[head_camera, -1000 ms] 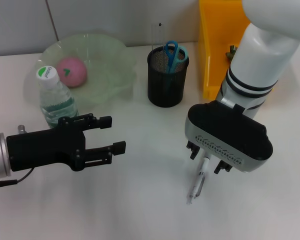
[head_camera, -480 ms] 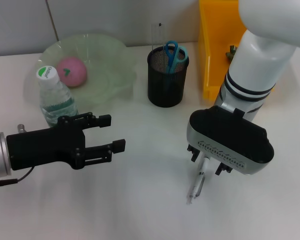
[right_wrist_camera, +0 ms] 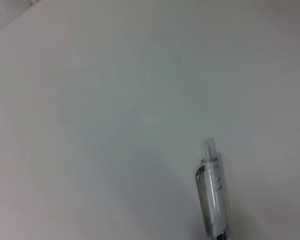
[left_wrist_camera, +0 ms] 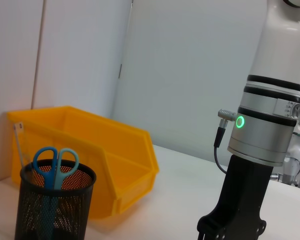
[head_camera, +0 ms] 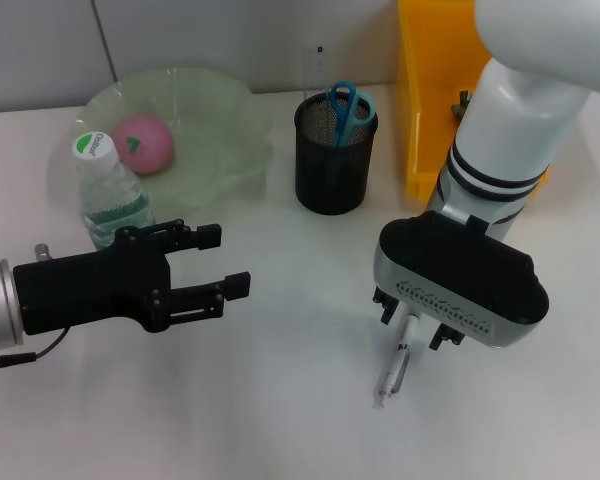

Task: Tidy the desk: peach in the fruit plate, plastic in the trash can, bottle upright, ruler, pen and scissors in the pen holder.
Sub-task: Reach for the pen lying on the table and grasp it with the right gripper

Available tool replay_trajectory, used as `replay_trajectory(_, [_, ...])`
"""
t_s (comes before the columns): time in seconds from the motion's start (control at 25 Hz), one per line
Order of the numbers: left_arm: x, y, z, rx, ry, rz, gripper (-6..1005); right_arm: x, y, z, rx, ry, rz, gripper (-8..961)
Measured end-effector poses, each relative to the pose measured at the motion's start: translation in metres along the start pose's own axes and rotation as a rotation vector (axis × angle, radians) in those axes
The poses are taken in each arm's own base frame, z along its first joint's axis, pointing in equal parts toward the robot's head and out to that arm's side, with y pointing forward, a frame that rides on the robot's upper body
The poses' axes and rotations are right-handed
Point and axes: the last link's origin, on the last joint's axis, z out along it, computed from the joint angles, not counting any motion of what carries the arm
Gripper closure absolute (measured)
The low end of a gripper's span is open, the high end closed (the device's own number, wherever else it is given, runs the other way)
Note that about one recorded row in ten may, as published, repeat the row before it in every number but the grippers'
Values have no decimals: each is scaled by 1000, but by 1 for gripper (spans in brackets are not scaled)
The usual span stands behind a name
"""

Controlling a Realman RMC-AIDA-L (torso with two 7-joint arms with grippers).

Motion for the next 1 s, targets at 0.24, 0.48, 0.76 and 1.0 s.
replay_trajectory(0.24, [0, -1, 0, 5, -1, 3, 258, -2, 1, 2, -13, 5, -16, 386])
replay_trajectory(0.48, [-1, -1, 0, 7, -2, 3, 258, -2, 0, 5, -9, 12, -24, 440])
replay_trajectory(0.76, [-1, -1, -1, 8, -2, 0, 258, -4, 1, 9, -12, 13, -32, 482])
replay_trajectory(1.0, [-1, 0, -1, 10, 6, -2, 258, -5, 0, 8, -10, 12, -35, 489])
